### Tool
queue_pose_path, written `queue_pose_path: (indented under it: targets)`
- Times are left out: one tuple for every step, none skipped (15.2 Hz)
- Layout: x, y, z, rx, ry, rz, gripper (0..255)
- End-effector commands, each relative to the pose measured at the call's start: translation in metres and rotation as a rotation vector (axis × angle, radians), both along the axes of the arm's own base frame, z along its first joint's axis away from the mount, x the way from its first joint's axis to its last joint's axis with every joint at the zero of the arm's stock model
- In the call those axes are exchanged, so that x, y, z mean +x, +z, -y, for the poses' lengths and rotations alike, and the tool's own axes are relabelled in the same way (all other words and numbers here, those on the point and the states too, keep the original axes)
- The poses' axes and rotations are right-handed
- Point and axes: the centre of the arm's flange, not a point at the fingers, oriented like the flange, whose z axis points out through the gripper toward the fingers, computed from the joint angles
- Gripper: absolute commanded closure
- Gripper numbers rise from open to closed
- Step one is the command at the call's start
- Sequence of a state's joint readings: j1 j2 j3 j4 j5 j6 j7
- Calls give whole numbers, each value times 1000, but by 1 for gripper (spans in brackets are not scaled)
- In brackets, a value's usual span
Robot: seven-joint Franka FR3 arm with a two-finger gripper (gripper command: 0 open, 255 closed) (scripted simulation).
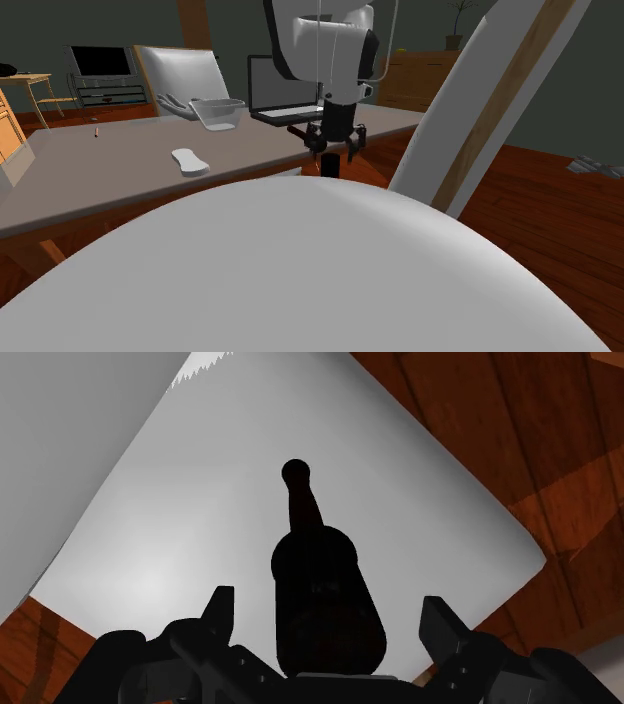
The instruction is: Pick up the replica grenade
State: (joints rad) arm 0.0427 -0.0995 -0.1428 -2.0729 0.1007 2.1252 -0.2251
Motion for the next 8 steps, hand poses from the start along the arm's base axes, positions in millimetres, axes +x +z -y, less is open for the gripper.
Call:
queue_pose_path:
  targets:
    - [0,-11,1,0,0,0,0]
    - [0,-16,1,0,0,0,0]
    - [0,-19,1,0,0,0,0]
    - [0,-19,1,0,0,0,0]
    - [0,-19,1,0,0,0,0]
    - [0,-19,1,0,0,1,255]
    - [0,-19,1,0,0,1,255]
    - [0,-19,1,0,0,0,255]
